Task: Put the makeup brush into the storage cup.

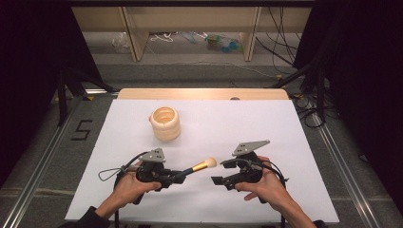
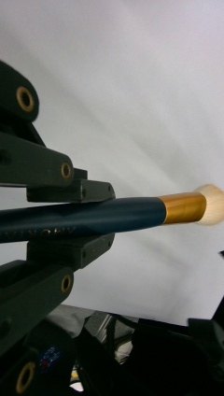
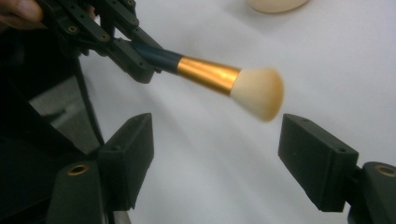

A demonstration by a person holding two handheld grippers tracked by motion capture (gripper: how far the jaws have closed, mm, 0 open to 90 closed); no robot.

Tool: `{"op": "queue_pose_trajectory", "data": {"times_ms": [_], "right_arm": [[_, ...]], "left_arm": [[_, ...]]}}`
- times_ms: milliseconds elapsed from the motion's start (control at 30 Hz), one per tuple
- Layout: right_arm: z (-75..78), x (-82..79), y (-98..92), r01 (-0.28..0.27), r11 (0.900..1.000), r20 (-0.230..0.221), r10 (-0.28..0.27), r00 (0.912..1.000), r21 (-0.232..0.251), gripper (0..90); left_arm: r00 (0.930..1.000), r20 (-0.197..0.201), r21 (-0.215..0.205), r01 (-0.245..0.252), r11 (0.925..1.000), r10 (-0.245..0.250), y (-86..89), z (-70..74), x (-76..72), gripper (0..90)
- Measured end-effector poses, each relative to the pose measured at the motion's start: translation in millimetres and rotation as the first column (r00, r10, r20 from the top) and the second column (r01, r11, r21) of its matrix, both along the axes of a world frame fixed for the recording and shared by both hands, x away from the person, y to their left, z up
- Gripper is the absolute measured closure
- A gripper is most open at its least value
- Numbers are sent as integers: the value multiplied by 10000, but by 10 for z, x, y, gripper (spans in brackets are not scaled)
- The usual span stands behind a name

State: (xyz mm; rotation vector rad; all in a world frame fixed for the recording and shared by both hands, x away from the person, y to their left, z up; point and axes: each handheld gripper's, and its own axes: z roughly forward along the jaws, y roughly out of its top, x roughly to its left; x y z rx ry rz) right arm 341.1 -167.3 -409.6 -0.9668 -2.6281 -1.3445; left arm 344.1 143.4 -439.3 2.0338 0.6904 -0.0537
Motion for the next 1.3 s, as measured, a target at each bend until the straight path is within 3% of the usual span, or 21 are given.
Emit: {"op": "queue_pose_trajectory", "data": {"times_ms": [67, 167, 267, 300, 333, 367, 433, 467, 500, 533, 600, 633, 667, 700, 767, 833, 867, 900, 933, 1133, 1300], "right_arm": [[-56, -7, 14, 385, 9960, -384, -355, 9986, 808, 248], [-99, -7, 34, 666, 9898, -644, -588, 9962, 1262, 244], [-234, 23, 95, 1203, 9666, -1233, -941, 9879, 2261, 230], [-234, 23, 95, 1203, 9666, -1233, -941, 9879, 2261, 230], [-323, 61, 127, 1572, 9492, -1739, -1121, 9784, 2726, 212], [-363, 77, 142, 1714, 9398, -2000, -1146, 9731, 2955, 206], [-444, 118, 188, 2072, 9196, -2301, -1337, 9639, 3337, 206], [-444, 118, 188, 2072, 9196, -2301, -1337, 9639, 3337, 206], [-483, 138, 221, 2365, 8999, -2594, -1452, 9548, 3665, 204], [-491, 147, 236, 2386, 8913, -2652, -1407, 9539, 3856, 202], [-506, 164, 255, 2464, 8854, -2579, -1508, 9543, 3942, 197], [-504, 167, 267, 2490, 8778, -2688, -1448, 9523, 4092, 195], [-513, 188, 308, 2672, 8605, -2780, -1542, 9481, 4338, 194], [-513, 188, 308, 2672, 8605, -2780, -1542, 9481, 4338, 194], [-509, 207, 361, 2707, 8400, -2752, -1518, 9493, 4703, 198], [-499, 206, 374, 2730, 8334, -2875, -1443, 9469, 4806, 198], [-496, 209, 406, 2780, 8197, -2899, -1438, 9462, 5007, 201], [-495, 213, 416, 2804, 8141, -2888, -1455, 9463, 5086, 206], [-495, 213, 416, 2804, 8141, -2888, -1455, 9463, 5086, 206], [-508, 258, 486, 3097, 7806, -3105, -1561, 9377, 5429, 221], [-507, 259, 538, 3053, 7709, -3124, -1452, 9388, 5590, 249]], "left_arm": [[9990, 213, -234, -377, 9990, 382, 28, 33, 11, 762], [9979, 337, -364, -541, 9979, 553, 42, 50, 16, 762], [9970, 426, -469, -628, 9969, 648, 56, 75, 22, 762], [9970, 426, -469, -628, 9969, 648, 56, 75, 22, 762], [9950, 585, -552, -783, 9954, 815, 49, 88, 13, 762], [9955, 543, -604, -741, 9954, 775, 48, 96, 13, 762], [9947, 627, -579, -781, 9953, 817, 52, 114, 7, 762], [9947, 627, -579, -781, 9953, 817, 52, 114, 7, 762], [9936, 649, -623, -887, 9941, 928, 56, 121, 6, 762], [9944, 685, -703, -750, 9947, 798, 59, 118, 18, 762], [9936, 644, -714, -877, 9936, 924, 57, 119, 11, 762], [9926, 716, -629, -934, 9936, 979, 59, 125, 7, 762], [9932, 693, -690, -882, 9937, 930, 60, 128, 7, 762], [9932, 693, -690, -882, 9937, 930, 60, 128, 7, 762], [9926, 754, -698, -901, 9935, 953, 58, 132, 9, 762], [9926, 746, -708, -901, 9934, 954, 57, 133, 9, 762], [9929, 720, -738, -889, 9933, 942, 57, 133, 9, 762], [9929, 745, -743, -867, 9935, 923, 55, 136, 7, 762], [9929, 745, -743, -867, 9935, 923, 55, 136, 7, 762], [9915, 823, -768, -941, 9926, 1004, 54, 147, -2, 762], [9912, 948, -695, -856, 9939, 920, 46, 156, -9, 762]]}}
